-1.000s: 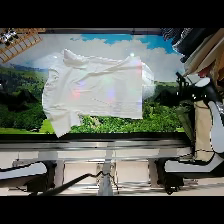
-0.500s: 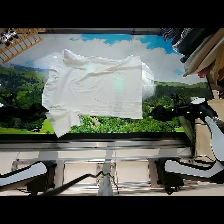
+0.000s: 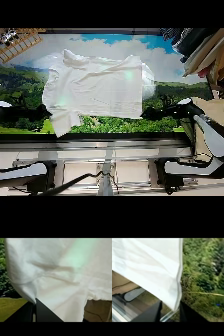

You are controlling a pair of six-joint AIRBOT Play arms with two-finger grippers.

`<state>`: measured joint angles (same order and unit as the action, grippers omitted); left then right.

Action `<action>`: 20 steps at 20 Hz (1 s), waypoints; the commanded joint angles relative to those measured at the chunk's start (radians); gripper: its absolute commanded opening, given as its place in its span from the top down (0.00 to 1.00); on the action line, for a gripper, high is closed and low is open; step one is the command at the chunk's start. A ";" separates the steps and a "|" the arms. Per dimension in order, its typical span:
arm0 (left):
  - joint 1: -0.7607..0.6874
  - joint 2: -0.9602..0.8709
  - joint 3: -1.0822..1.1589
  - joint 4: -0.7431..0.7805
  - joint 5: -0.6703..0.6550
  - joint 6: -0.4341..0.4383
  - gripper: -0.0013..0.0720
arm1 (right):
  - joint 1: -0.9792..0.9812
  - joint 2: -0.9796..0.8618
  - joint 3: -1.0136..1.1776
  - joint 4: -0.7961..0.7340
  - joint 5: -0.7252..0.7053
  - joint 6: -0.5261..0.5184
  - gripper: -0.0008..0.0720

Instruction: Fold the clothes and pants, and hang the long-sleeved shirts on hangers.

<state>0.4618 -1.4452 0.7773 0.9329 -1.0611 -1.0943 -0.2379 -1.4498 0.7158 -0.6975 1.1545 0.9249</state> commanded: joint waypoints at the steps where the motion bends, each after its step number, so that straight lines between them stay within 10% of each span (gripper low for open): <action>1: -0.010 -0.004 0.005 0.001 -0.037 0.010 0.98 | 0.040 -0.006 -0.001 0.028 -0.009 -0.004 0.94; 7: 0.138 0.201 0.138 -0.192 -0.392 0.011 0.98 | 0.038 0.253 0.152 -0.006 0.132 -0.006 0.96; 11: 0.250 0.451 0.330 -0.886 -0.589 0.011 0.98 | 0.038 0.602 0.468 -0.146 0.222 0.064 0.96; 16: 0.437 0.695 0.595 -1.982 -0.453 0.027 0.98 | 0.038 0.916 0.960 -0.360 0.064 0.101 0.96; 20: 0.460 0.726 0.787 -2.197 -0.449 0.048 0.98 | 0.038 0.938 1.220 -0.362 -0.025 0.098 0.96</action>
<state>0.8898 -0.7605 1.4330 -0.9684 -1.5333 -1.0576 -0.2001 -0.5537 1.7500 -1.0080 1.2030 1.0138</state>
